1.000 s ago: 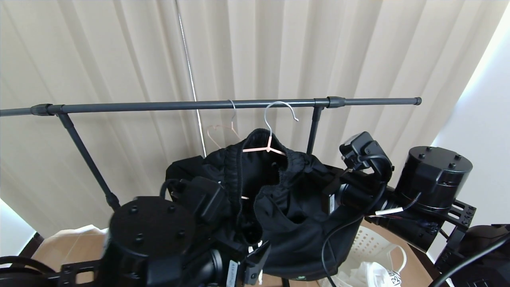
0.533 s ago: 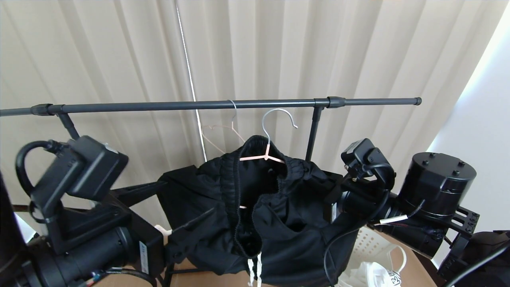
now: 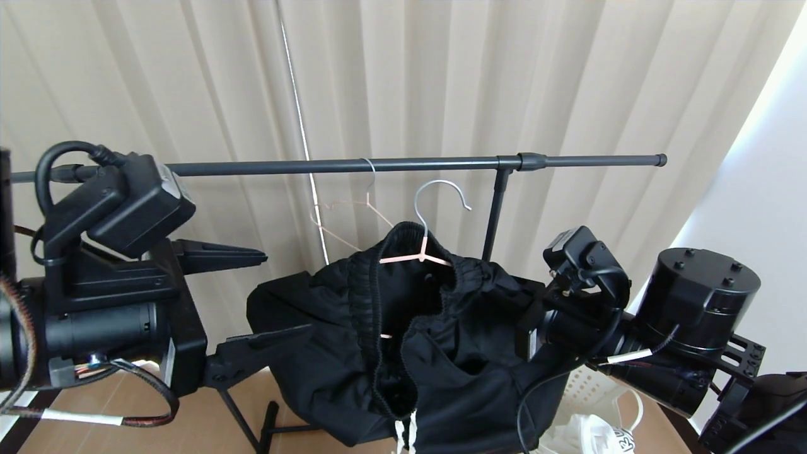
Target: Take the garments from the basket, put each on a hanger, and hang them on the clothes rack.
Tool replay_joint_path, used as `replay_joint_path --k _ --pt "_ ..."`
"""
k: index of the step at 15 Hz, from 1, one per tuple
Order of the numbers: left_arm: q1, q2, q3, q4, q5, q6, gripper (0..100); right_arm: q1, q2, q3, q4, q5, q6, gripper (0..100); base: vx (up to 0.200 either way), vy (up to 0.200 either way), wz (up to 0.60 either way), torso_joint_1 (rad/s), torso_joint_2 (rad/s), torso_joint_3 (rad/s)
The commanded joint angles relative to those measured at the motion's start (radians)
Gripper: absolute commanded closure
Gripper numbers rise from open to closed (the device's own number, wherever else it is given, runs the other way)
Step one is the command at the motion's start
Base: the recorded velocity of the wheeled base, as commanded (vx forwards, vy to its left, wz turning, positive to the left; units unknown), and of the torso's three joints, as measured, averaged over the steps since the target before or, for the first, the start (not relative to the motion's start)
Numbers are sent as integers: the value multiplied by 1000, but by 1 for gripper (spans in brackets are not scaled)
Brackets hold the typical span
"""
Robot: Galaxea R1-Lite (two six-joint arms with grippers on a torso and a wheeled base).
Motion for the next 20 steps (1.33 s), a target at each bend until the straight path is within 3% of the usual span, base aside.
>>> replay_joint_path --k 1,4,15,20 --pt "36 107 -86 51 -30 130 0 14 2 2 0 15 0 100 0 0 0 0 0 0" --pt "29 190 -115 48 -31 242 0 24 2 8 0 18 0 100 0 0 0 0 0 0" --pt "-20 288 -98 7 -33 247 0 109 -2 28 -59 15 -2 100 0 0 0 0 0 0" --pt "-27 314 -94 7 -93 245 0 110 -2 28 -59 17 -2 100 0 0 0 0 0 0"
